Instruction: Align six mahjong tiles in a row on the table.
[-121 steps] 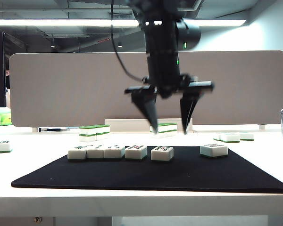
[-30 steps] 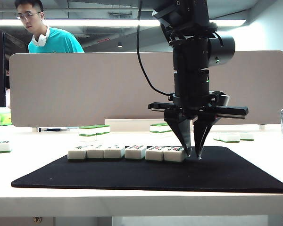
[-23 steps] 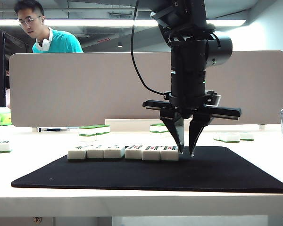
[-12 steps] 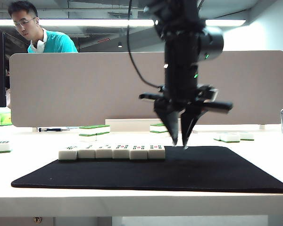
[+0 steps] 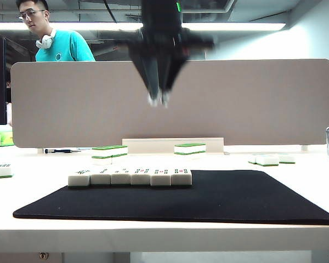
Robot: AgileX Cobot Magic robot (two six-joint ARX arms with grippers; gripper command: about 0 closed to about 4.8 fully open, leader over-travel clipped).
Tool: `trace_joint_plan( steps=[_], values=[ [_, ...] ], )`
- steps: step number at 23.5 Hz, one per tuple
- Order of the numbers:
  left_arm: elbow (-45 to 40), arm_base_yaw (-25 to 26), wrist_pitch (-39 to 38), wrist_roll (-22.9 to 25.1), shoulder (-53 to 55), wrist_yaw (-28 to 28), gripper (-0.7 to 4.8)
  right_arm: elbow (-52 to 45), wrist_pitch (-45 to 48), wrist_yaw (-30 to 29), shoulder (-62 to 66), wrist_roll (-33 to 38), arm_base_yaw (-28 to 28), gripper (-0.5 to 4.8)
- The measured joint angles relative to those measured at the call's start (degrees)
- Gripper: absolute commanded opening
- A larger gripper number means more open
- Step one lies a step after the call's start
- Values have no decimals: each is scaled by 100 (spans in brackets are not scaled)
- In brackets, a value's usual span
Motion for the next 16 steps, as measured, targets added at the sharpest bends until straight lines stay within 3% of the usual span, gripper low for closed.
trace_joint_plan(
  steps=[6, 11, 13, 16],
  values=[
    [-2, 262, 0, 188, -1016, 48, 78, 0, 0, -120, 0, 0, 0, -1],
    [15, 636, 0, 278, -1475, 570, 78, 0, -2, -632, 0, 2, 0, -1],
    [4, 890, 0, 275, -1523, 627, 78, 0, -15, -1123, 0, 7, 0, -1],
    [-2, 1080, 0, 275, -1532, 638, 78, 0, -66, -1329, 0, 9, 0, -1]
  ],
)
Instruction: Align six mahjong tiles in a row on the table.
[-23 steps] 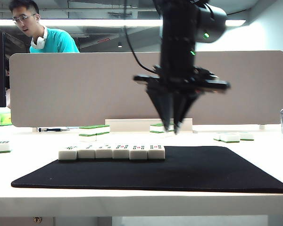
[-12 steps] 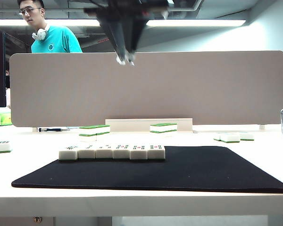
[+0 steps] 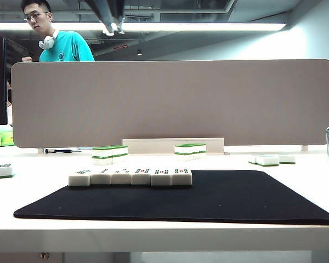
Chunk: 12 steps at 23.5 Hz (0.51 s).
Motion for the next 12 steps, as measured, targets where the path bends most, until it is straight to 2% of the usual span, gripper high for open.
trace_joint_plan(
  steps=[4, 6, 12],
  values=[
    [-146, 205, -7, 2, -42, 9, 78, 0, -125, -24, 0, 17, 0, -1],
    [-328, 330, -2, 17, -42, 232, 79, 0, -144, -24, 0, 20, 0, -1],
    [-896, 439, -4, 28, -52, 350, 79, 0, -238, -26, 0, 17, 0, -1]
  ],
)
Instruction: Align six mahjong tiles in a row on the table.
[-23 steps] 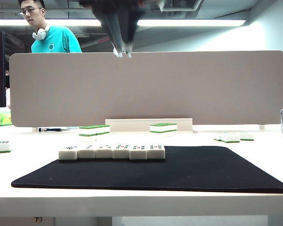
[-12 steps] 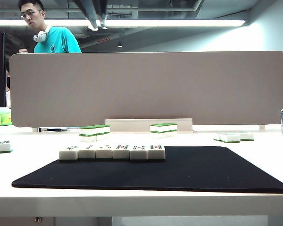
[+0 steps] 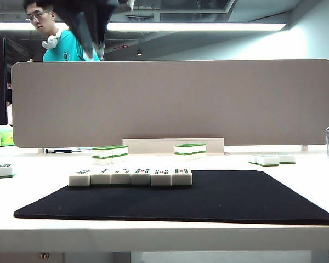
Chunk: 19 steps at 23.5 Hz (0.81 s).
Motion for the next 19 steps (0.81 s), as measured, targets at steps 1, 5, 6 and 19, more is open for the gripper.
trace_joint_plan(
  steps=[1, 5, 6, 19],
  values=[
    [-238, -13, -4, 96, 0, 4, 79, 0, 0, 0, 0, 2, 0, -1],
    [-592, -17, -4, 229, -4, 17, 79, 0, -2, 11, 0, 0, 0, -1],
    [-640, -15, -4, 245, -9, 17, 79, 0, 0, 11, 0, 2, 0, -1],
    [-732, -15, -4, 208, -129, 20, 79, 0, 0, 26, 0, 0, 0, -1]
  ],
)
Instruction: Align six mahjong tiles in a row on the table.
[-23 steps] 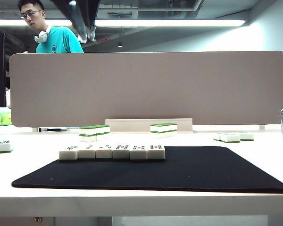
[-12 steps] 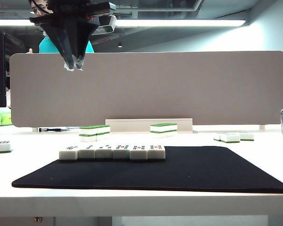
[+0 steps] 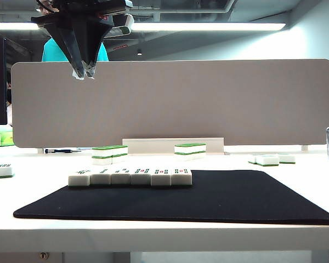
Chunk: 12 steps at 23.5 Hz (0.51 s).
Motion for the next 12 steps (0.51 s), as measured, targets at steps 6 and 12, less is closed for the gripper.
trace_joint_plan(
  steps=[6, 12],
  values=[
    [0, 0, 2, -271, 0, 0, 79, 0, -2, 0, 0, 0, 0, -1],
    [0, 0, 2, -822, 0, -2, 79, 0, 0, 0, 0, 0, 0, -1]
  ],
)
